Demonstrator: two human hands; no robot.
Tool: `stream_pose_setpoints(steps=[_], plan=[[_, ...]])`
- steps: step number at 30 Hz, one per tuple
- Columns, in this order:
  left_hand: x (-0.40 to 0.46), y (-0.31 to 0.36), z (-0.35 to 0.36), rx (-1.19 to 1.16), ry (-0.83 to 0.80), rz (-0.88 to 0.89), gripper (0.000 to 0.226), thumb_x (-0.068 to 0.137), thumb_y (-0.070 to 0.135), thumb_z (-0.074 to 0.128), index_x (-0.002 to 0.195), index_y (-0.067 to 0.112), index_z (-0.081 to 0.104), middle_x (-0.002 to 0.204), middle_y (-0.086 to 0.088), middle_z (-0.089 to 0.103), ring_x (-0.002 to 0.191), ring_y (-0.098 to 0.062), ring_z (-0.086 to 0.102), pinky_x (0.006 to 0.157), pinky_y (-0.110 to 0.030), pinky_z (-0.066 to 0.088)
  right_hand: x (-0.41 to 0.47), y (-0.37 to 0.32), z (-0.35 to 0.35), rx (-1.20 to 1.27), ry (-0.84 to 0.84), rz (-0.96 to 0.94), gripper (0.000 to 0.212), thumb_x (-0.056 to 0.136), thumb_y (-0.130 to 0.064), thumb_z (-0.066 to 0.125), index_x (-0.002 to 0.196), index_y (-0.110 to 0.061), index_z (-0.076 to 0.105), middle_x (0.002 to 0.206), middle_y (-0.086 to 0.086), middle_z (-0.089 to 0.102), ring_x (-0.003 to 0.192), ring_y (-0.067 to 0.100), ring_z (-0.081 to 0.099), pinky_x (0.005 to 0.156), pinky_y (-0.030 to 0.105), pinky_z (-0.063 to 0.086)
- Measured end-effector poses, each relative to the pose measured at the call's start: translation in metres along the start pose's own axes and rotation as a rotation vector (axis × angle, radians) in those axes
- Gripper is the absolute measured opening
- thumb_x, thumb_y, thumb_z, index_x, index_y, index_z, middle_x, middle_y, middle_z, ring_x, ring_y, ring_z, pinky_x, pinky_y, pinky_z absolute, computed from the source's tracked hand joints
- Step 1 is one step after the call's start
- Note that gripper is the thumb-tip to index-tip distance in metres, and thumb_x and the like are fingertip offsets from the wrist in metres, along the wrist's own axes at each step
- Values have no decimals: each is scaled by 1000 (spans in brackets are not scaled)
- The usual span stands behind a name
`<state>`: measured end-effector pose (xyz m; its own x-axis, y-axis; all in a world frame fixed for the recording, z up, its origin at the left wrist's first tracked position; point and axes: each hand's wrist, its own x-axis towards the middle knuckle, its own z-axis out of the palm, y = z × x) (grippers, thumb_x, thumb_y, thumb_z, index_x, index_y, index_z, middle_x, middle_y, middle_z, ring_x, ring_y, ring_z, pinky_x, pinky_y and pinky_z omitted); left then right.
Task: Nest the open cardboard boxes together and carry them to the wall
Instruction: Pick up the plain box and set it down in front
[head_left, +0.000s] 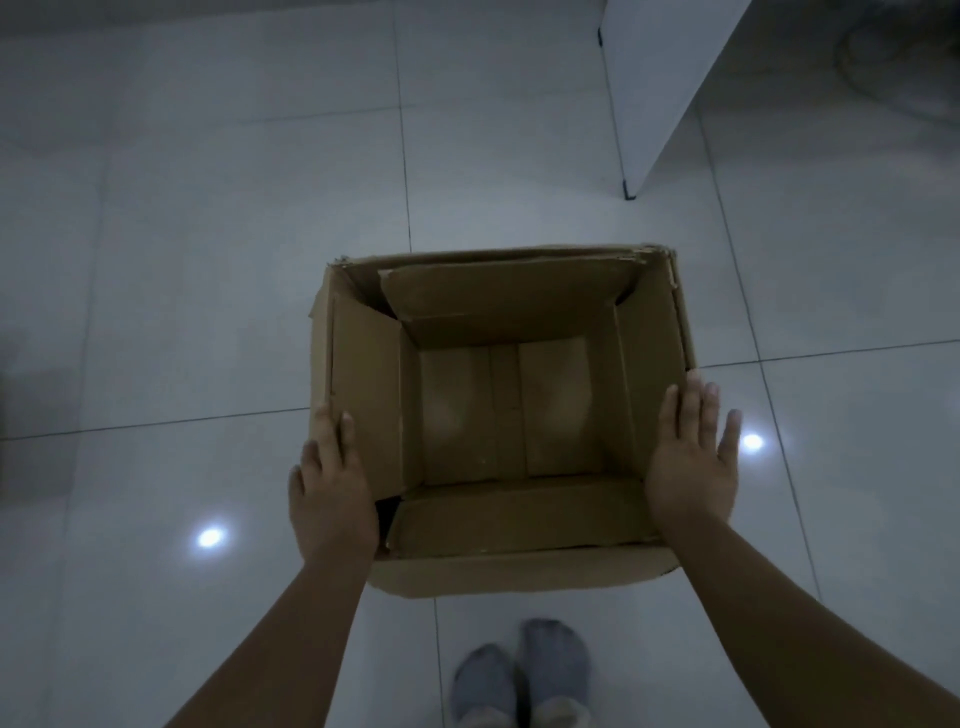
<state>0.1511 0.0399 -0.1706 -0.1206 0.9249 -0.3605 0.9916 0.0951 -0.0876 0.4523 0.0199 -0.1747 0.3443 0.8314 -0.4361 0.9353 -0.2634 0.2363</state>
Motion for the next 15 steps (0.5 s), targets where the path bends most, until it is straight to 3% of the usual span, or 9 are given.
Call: stream_pose_setpoints(steps=[2,6,9,12,15], plan=[[-2,-4,5,1,-46,3,95,81,11,64,147,7,-5,157,-12,-16,139,-30,23,101,-36,42,2,5,1,-83,-26,39,81,94,-28,32,129,3,-34,139,20,-40,131,33,-33,102,51,-24],[-1,-7,2,129,-92,45,90,87,20,53,144,8,-16,154,-12,-27,137,-26,26,89,-30,47,2,6,5,-95,-31,37,75,94,-27,26,129,8,-31,130,25,-51,127,36,-38,110,48,-13],[1,-10,-8,177,-145,75,81,89,26,49,147,13,-6,155,-12,-25,135,-27,30,96,-35,44,0,1,-1,-41,-33,66,76,94,-27,24,125,8,-36,129,24,-51,129,35,-35,113,50,-8],[-3,-11,-23,138,-180,119,62,89,28,46,143,16,18,158,-10,-12,137,-28,25,108,-41,33,-12,-7,-16,43,-94,50,76,92,-28,29,137,-1,-26,136,17,-45,137,34,-28,113,51,-11],[-16,-10,-41,100,-236,146,54,91,25,42,141,16,26,159,-6,2,141,-26,19,116,-42,24,-33,-18,-35,97,-153,-17,75,92,-30,32,142,-7,-19,139,13,-40,139,33,-27,112,51,-13]])
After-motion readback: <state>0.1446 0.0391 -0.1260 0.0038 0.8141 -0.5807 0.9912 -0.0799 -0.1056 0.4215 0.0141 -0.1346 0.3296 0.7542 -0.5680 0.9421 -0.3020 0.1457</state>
